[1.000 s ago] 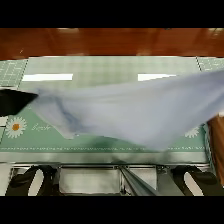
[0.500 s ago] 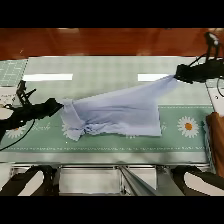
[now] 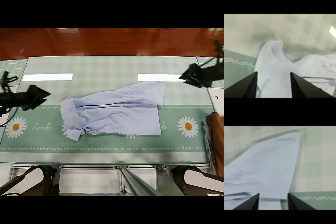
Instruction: Fold the shirts.
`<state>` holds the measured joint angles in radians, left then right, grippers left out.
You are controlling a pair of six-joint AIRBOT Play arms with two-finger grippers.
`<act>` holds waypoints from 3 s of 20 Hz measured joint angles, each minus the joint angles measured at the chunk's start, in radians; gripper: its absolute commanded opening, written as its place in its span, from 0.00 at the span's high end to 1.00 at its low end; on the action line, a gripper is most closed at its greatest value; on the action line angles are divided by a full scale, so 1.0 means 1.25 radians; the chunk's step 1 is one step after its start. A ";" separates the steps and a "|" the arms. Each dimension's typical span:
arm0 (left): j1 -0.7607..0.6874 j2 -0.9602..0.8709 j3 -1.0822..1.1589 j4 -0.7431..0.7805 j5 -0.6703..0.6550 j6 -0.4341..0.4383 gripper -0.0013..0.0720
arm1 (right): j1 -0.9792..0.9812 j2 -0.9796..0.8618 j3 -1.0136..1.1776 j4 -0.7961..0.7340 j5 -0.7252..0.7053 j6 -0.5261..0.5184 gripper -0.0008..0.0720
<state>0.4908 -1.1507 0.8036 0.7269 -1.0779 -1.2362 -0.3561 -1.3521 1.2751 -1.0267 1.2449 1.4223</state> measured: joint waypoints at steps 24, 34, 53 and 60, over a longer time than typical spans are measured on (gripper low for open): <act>-0.204 0.012 -0.269 -0.241 0.011 0.309 0.95 | -0.104 0.204 -0.586 0.094 0.034 -0.174 0.43; -0.207 0.012 -0.266 -0.247 0.010 0.310 0.95 | 0.039 0.067 -0.602 0.171 -0.036 -0.172 0.45; -0.145 0.165 0.382 -0.251 -0.150 0.126 0.95 | 0.110 0.191 0.352 0.128 0.059 -0.091 0.95; -0.115 0.283 0.726 -0.209 -0.152 0.027 0.95 | 0.110 0.374 0.608 -0.026 0.068 -0.041 0.95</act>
<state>0.3470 -0.7971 1.7115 0.4660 -1.2675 -1.2018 -0.2192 -0.8845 2.0350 -1.0595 1.3304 1.3708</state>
